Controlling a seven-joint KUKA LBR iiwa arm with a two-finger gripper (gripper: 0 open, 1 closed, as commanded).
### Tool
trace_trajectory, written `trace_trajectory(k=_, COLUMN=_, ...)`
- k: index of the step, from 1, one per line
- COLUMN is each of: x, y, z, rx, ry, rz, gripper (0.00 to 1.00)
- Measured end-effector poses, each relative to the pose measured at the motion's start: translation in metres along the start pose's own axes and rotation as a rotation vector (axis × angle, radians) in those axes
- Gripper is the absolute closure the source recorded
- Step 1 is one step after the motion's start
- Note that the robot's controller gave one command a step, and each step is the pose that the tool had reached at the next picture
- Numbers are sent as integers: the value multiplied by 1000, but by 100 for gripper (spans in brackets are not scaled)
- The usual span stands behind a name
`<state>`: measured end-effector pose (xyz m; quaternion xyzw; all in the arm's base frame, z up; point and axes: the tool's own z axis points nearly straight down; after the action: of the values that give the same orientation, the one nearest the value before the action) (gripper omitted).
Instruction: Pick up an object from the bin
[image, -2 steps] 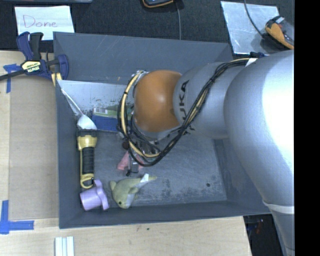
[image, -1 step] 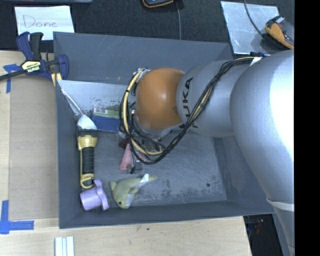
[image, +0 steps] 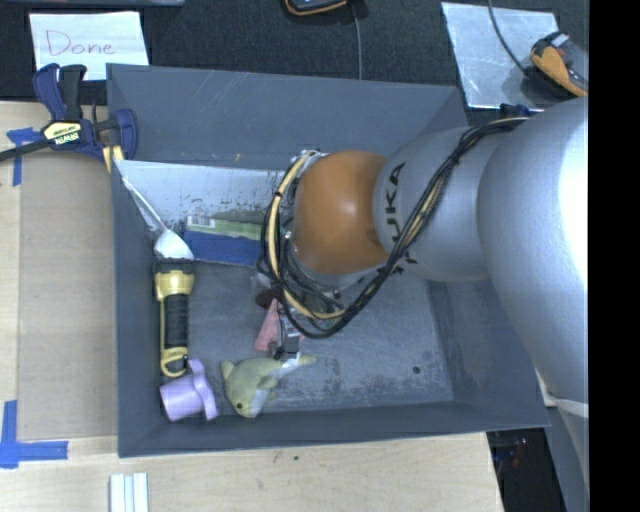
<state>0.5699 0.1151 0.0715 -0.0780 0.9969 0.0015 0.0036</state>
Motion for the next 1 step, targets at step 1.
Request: trace_trajectory(k=1, x=-10, y=21, z=1, rx=0, ry=-9, rz=-327, gripper=0)
